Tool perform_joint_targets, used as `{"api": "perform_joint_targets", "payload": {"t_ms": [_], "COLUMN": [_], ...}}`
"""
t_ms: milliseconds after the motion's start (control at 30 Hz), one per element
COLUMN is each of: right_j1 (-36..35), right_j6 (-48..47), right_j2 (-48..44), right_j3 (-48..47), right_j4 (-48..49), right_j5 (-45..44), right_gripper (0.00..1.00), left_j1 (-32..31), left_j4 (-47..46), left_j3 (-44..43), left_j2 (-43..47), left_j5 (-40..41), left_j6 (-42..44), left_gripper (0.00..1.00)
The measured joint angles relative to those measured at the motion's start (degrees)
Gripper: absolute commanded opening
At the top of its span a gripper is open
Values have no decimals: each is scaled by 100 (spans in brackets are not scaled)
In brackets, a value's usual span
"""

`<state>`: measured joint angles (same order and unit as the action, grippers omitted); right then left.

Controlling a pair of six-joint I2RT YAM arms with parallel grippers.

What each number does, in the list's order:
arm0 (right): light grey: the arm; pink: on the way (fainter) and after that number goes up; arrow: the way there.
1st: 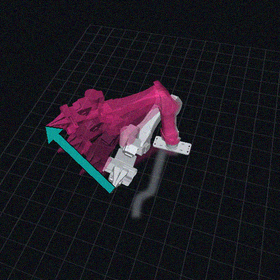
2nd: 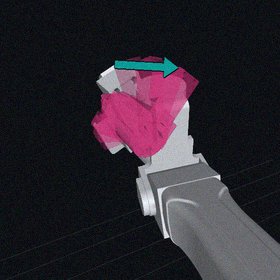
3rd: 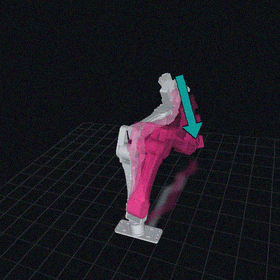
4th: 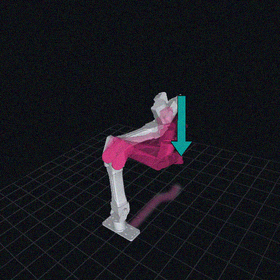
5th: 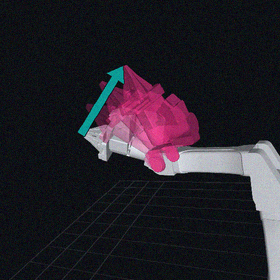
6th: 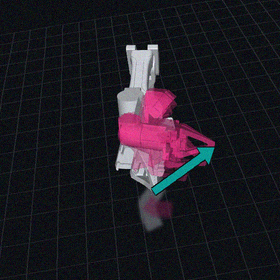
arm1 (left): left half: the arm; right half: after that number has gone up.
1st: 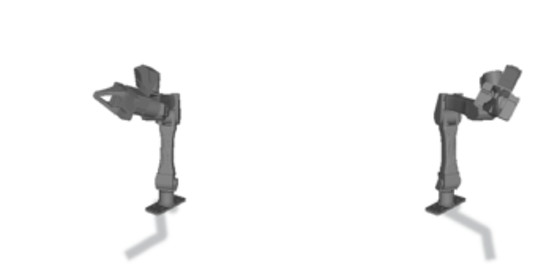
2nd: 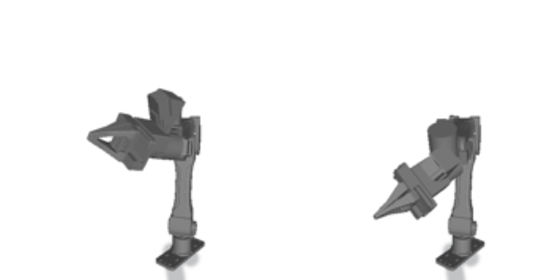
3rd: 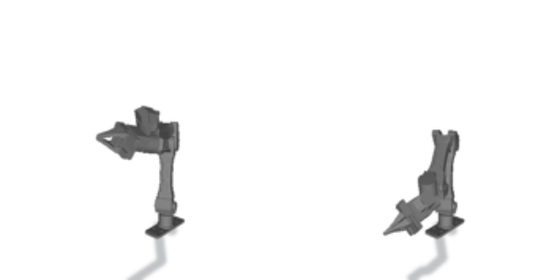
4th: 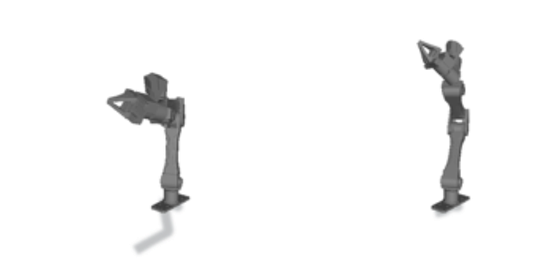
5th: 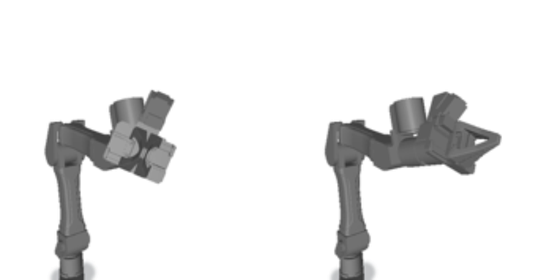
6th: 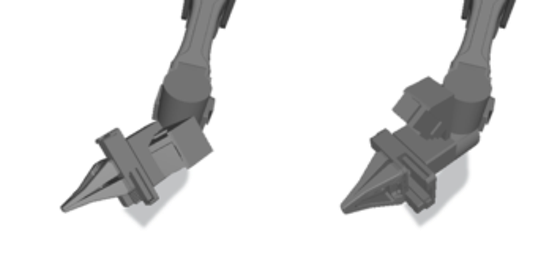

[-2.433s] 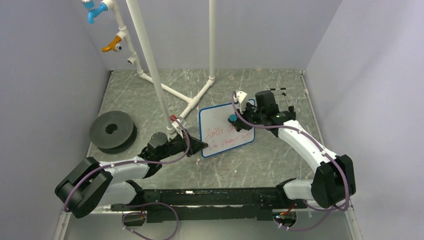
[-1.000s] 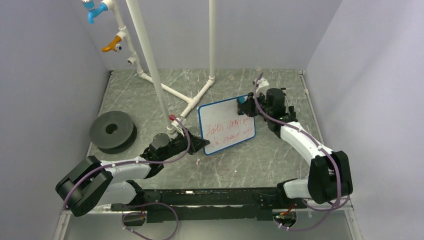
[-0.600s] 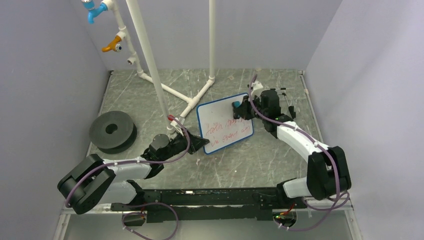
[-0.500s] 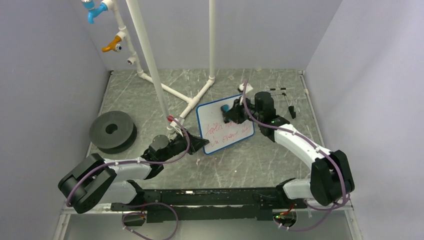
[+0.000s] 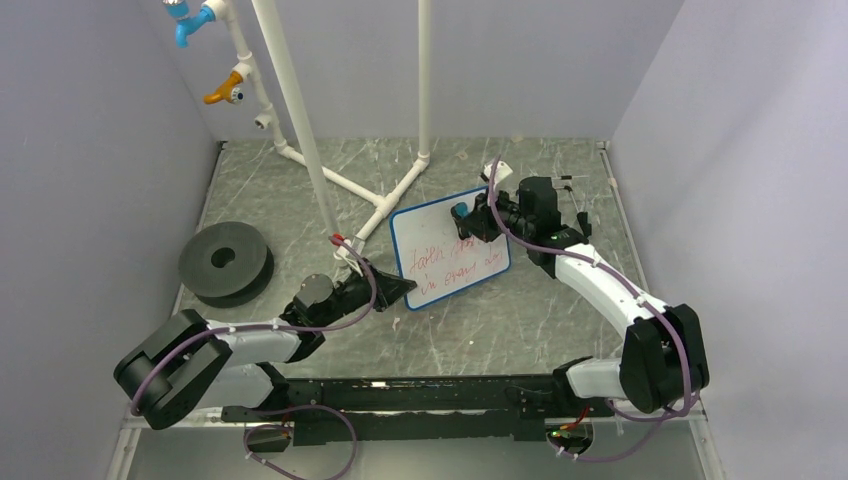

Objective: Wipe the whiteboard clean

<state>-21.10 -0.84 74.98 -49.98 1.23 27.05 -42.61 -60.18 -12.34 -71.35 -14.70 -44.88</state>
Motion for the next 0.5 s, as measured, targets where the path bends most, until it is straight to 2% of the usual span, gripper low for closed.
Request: {"api": "perform_joint_targets", "payload": {"t_ms": [267,500], "right_j1": [-101,-916], "right_j6": [-568,-1764], "right_j2": [-70,-118], "right_j3": [-2,-164], "right_j4": [-297,-1093], "right_j5": [306,520], "right_gripper": [0,0], "left_j1": [-2,-2], "left_j4": [-179,-302], "left_j3": [70,74], "left_j2": [-31,-173], "left_j5": [2,0], "left_j6": [-31,-96], "left_gripper": [0,0]}}
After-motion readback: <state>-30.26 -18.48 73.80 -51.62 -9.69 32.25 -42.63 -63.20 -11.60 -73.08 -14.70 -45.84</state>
